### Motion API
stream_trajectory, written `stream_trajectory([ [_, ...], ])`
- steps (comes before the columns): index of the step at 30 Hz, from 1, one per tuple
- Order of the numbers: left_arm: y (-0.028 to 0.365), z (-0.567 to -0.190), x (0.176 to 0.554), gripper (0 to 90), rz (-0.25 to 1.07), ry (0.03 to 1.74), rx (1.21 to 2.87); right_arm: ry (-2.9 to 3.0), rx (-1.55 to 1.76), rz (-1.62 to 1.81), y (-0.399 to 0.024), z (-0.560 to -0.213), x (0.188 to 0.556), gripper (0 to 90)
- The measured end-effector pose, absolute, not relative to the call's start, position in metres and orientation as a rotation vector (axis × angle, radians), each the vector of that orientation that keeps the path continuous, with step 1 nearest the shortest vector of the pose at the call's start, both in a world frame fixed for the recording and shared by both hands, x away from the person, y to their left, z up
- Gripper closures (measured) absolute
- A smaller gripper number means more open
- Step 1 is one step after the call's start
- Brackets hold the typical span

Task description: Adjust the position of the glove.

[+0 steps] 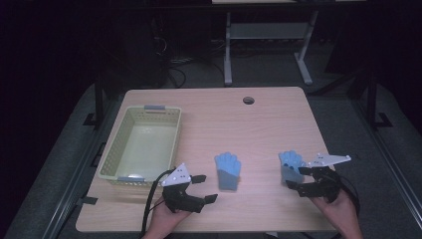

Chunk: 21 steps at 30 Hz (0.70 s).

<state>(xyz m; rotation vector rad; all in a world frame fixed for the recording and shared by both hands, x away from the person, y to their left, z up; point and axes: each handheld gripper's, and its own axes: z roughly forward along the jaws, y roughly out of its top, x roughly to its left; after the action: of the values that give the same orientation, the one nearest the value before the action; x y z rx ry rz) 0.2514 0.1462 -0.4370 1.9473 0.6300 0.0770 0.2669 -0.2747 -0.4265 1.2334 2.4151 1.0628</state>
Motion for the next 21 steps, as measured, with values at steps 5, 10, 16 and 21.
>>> stream_trajectory([
  [5,0.146,-0.438,0.252,23.2,0.052,0.625,1.946,2.447,1.229,1.040,-0.274,-0.418,0.280,30.8],
  [10,0.144,-0.436,0.249,23.2,0.068,0.607,1.953,2.485,1.236,0.992,-0.270,-0.416,0.292,33.5],
  [16,0.141,-0.437,0.251,23.2,0.046,0.603,1.954,2.530,1.235,0.931,-0.272,-0.418,0.309,41.2],
  [21,0.141,-0.437,0.249,23.2,0.044,0.603,1.958,2.551,1.250,0.850,-0.271,-0.423,0.320,44.1],
])
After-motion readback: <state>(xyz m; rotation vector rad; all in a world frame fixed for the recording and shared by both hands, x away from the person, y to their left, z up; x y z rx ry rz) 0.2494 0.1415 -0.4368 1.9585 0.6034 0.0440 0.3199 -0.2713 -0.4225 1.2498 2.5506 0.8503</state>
